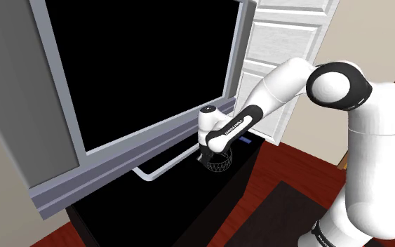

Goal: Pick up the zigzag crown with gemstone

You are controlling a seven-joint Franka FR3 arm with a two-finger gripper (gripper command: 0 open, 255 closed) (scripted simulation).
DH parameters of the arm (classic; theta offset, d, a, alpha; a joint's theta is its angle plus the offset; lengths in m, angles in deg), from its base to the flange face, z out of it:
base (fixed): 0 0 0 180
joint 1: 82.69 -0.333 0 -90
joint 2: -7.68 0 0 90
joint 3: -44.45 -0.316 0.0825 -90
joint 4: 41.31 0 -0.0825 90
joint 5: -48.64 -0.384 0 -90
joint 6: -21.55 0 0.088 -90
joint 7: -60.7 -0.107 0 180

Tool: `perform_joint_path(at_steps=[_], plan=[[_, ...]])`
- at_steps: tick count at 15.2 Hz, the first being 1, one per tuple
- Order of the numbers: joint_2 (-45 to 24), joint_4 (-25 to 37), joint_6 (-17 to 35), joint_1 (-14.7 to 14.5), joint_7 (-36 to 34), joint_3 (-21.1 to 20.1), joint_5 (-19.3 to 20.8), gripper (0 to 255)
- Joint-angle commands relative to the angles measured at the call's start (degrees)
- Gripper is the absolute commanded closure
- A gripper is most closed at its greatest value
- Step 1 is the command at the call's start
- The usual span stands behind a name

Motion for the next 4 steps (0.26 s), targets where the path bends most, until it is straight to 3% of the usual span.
perform_joint_path(at_steps=[1, 4], plan=[[1.36, -0.14, -1.21, 0.15, 0.45, -0.27, -0.45, 255], [2.10, -0.19, -1.90, 0.22, 0.72, -0.40, -0.71, 255]])
